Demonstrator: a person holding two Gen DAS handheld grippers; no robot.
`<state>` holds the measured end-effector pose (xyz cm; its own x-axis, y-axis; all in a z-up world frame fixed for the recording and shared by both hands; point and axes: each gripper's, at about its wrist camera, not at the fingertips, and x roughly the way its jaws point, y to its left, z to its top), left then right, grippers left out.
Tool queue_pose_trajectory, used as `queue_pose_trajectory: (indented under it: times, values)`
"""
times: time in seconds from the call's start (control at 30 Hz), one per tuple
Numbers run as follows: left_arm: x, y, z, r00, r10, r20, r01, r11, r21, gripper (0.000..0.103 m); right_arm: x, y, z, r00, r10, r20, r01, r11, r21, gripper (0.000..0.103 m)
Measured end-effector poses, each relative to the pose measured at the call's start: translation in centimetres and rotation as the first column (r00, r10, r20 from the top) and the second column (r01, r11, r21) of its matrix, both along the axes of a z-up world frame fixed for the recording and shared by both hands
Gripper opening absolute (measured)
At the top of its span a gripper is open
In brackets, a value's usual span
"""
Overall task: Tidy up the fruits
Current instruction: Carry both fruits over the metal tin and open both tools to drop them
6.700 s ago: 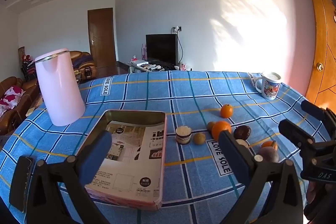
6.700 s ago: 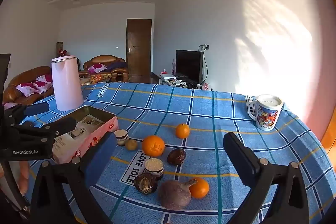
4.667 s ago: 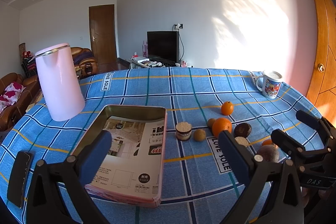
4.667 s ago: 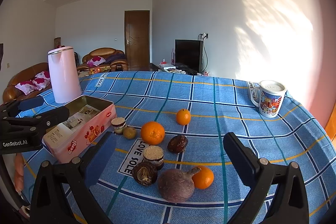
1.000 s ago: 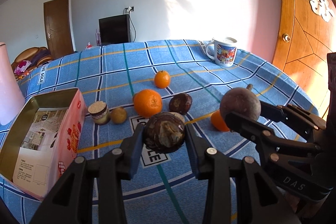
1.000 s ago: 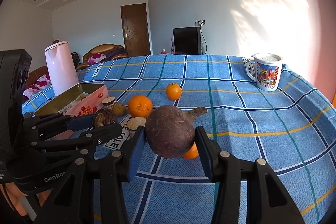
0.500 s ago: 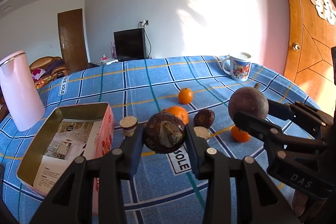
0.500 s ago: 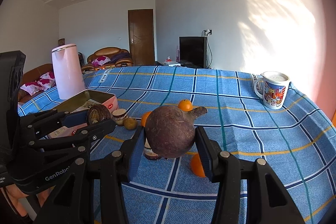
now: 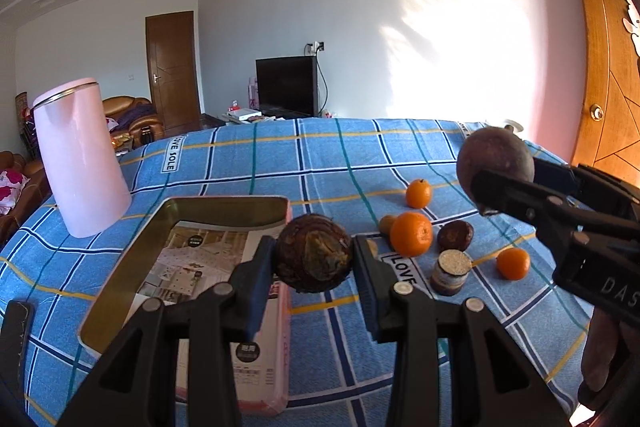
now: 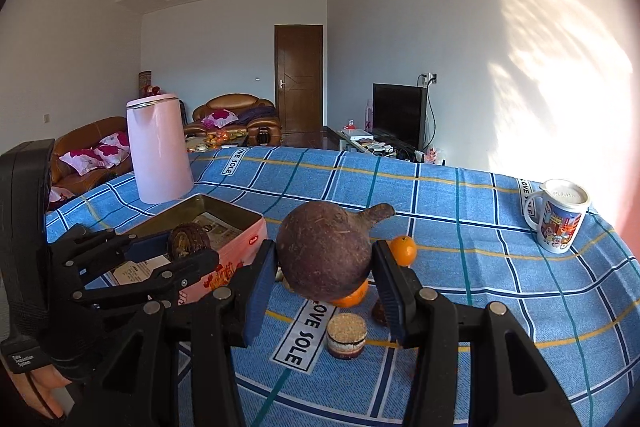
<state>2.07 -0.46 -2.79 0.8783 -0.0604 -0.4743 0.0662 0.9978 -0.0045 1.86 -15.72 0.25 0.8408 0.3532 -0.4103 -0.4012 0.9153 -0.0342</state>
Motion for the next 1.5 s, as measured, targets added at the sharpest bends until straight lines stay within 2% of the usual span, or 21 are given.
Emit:
queue_pose_trajectory:
  times: [0.27, 0.6, 1.13, 1.17, 1.23, 1.27, 1.3, 1.37, 1.43, 1.5]
  values:
    - [0.9, 4.0, -0.7, 0.996, 0.081, -0.039, -0.081, 0.997, 0.005, 0.04, 1.9, 5.0, 0.7, 0.995, 0.096, -0.013, -0.096, 0.995, -0.032, 0.05]
    - [2.1, 9.3, -1.3, 0.982, 0.173, -0.078, -0.175, 0.984, -0.019, 0.04, 3.9, 11.2, -1.5, 0.978, 0.19, -0.08, -0.196, 0.978, -0.074, 0.05]
    - [3.5, 11.6, -2.5, 0.971, 0.192, -0.142, -0.196, 0.98, -0.018, 0.04, 5.8, 15.6, -5.8, 0.952, 0.234, -0.199, -0.264, 0.954, -0.142, 0.05]
    - [3.4, 11.6, -2.5, 0.97, 0.198, -0.139, -0.203, 0.979, -0.016, 0.041, 5.9, 15.7, -6.0, 0.95, 0.232, -0.207, -0.266, 0.952, -0.15, 0.05]
    - [3.3, 11.6, -2.4, 0.97, 0.207, -0.131, -0.211, 0.977, -0.018, 0.056, 5.6, 16.0, -6.1, 0.952, 0.233, -0.198, -0.268, 0.947, -0.175, 0.051]
    - [3.2, 11.4, -2.3, 0.969, 0.215, -0.123, -0.218, 0.976, -0.012, 0.057, 5.5, 16.1, -6.1, 0.949, 0.241, -0.201, -0.277, 0.945, -0.175, 0.052]
    - [3.0, 11.3, -2.2, 0.968, 0.221, -0.116, -0.223, 0.975, -0.003, 0.059, 5.4, 16.2, -6.1, 0.947, 0.25, -0.201, -0.285, 0.943, -0.172, 0.057]
    - [2.8, 11.0, -1.9, 0.97, 0.216, -0.11, -0.218, 0.976, -0.008, 0.065, 4.9, 15.8, -5.9, 0.95, 0.25, -0.188, -0.283, 0.943, -0.174, 0.057]
    - [2.3, 10.5, -1.4, 0.973, 0.211, -0.092, -0.213, 0.977, -0.013, 0.074, 4.3, 14.8, -5.5, 0.95, 0.252, -0.182, -0.281, 0.946, -0.158, 0.058]
    - [1.8, 9.7, -0.8, 0.978, 0.194, -0.071, -0.195, 0.981, -0.011, 0.076, 3.6, 13.1, -4.9, 0.958, 0.236, -0.163, -0.261, 0.953, -0.152, 0.062]
